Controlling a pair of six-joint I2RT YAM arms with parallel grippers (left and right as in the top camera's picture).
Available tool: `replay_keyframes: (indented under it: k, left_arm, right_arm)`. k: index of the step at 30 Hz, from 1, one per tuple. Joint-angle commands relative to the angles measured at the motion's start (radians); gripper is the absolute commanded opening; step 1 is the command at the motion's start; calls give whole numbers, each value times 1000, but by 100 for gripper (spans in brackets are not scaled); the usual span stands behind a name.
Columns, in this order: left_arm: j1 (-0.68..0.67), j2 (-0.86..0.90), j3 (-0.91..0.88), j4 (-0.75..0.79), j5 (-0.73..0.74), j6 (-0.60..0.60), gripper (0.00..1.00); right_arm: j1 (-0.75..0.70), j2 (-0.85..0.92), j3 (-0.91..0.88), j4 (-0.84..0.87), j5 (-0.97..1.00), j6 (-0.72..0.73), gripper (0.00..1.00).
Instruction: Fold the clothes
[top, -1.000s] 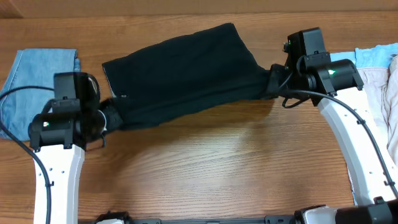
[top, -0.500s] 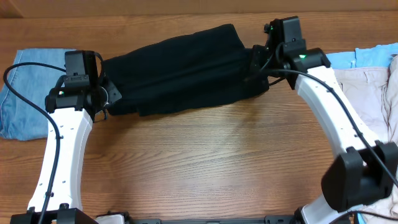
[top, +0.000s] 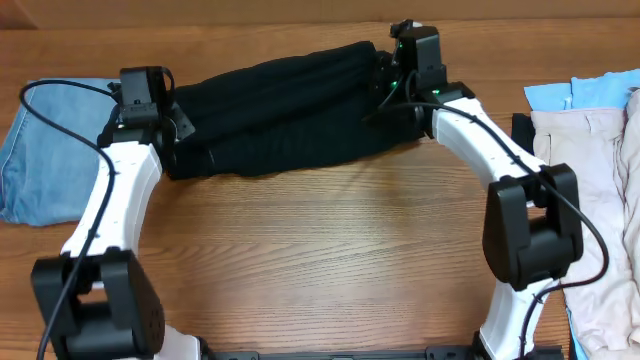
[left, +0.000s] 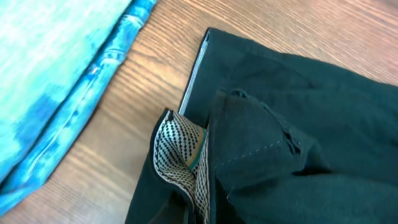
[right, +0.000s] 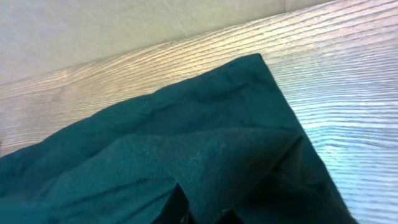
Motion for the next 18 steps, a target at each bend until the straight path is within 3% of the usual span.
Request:
replay_keyframes:
  k: [1, 5, 9, 10, 11, 15, 16, 18]
  left_arm:
    - [7, 84, 20, 64, -45, 32, 6]
    - [7, 169, 20, 197, -61, 93, 6]
    - [7, 213, 20, 302, -60, 114, 19]
    - [7, 224, 20, 316, -60, 114, 20]
    - [7, 235, 20, 330, -60, 114, 29]
    - [7, 251, 41, 407, 21, 215, 68]
    - [7, 240, 89, 384, 19, 240, 73]
    - [5, 220, 244, 246, 20, 248, 77]
  right_arm:
    - [6, 62, 24, 47, 20, -4, 4]
    - [6, 116, 24, 147, 20, -4, 4]
    - [6, 171, 24, 239, 21, -4, 4]
    - [6, 192, 24, 262, 20, -3, 9]
    - [6, 206, 24, 287, 20, -3, 31]
    - [6, 213, 28, 377, 2, -10, 86]
    - [5, 208, 46, 385, -10, -29, 96]
    - [5, 178, 117, 308, -11, -109, 100]
